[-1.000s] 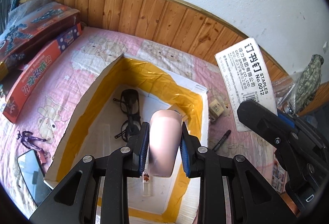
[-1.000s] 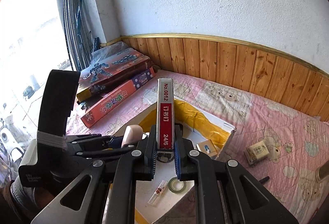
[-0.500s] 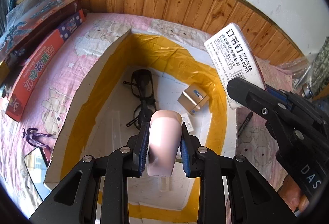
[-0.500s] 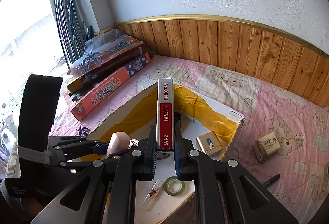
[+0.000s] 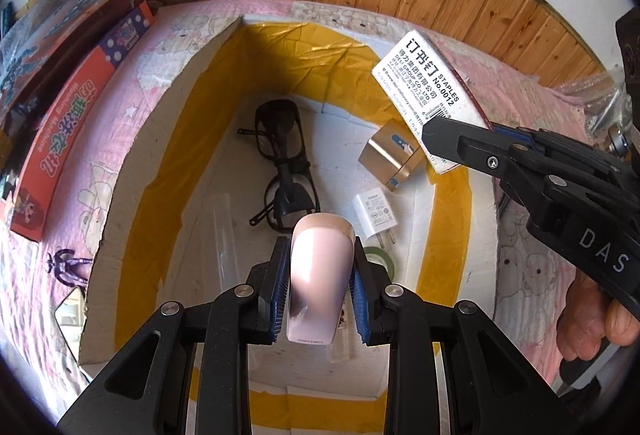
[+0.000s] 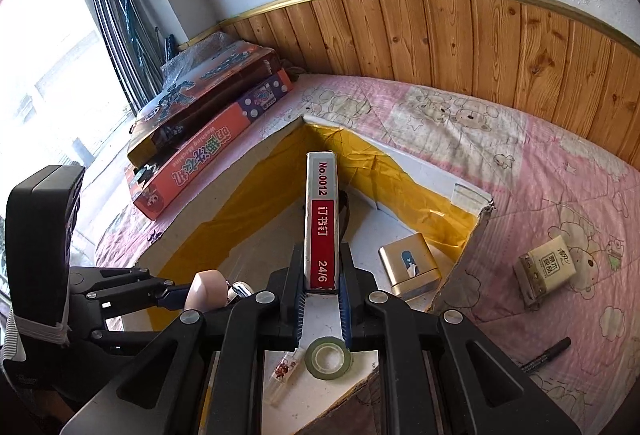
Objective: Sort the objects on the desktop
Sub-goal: 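Carry the pink cylinder with the left tool while the right tool carries the staples box into the box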
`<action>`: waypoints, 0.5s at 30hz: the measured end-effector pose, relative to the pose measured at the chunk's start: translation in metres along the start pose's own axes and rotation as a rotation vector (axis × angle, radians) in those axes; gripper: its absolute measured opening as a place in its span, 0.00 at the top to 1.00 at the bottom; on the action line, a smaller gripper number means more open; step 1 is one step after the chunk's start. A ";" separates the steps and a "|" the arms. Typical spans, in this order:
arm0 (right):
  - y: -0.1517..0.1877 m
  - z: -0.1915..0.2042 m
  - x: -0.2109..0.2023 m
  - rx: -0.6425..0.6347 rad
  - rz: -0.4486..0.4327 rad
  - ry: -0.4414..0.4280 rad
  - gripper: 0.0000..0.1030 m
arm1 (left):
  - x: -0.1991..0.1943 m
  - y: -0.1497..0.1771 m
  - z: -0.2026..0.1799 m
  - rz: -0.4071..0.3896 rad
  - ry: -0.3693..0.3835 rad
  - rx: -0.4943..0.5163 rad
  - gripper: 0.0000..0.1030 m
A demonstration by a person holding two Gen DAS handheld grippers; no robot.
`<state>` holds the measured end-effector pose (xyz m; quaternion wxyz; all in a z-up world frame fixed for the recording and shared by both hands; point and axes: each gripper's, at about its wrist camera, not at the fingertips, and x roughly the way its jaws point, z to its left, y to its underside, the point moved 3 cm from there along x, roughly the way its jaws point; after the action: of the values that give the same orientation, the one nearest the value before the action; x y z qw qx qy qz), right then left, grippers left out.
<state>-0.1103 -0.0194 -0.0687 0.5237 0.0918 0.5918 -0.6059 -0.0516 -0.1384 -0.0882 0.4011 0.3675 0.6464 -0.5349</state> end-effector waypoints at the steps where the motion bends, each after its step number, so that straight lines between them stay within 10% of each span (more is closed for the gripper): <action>1: 0.001 0.000 0.004 -0.008 0.019 -0.013 0.85 | 0.003 0.001 0.002 0.014 -0.006 -0.001 0.73; 15: 0.037 0.035 0.059 -0.171 0.230 -0.016 0.85 | 0.026 0.018 0.018 0.119 -0.088 0.065 0.72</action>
<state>-0.0909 -0.0703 -0.1248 0.6003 0.1090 0.6225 -0.4902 -0.0433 -0.1521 -0.1207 0.4482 0.3941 0.5874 -0.5466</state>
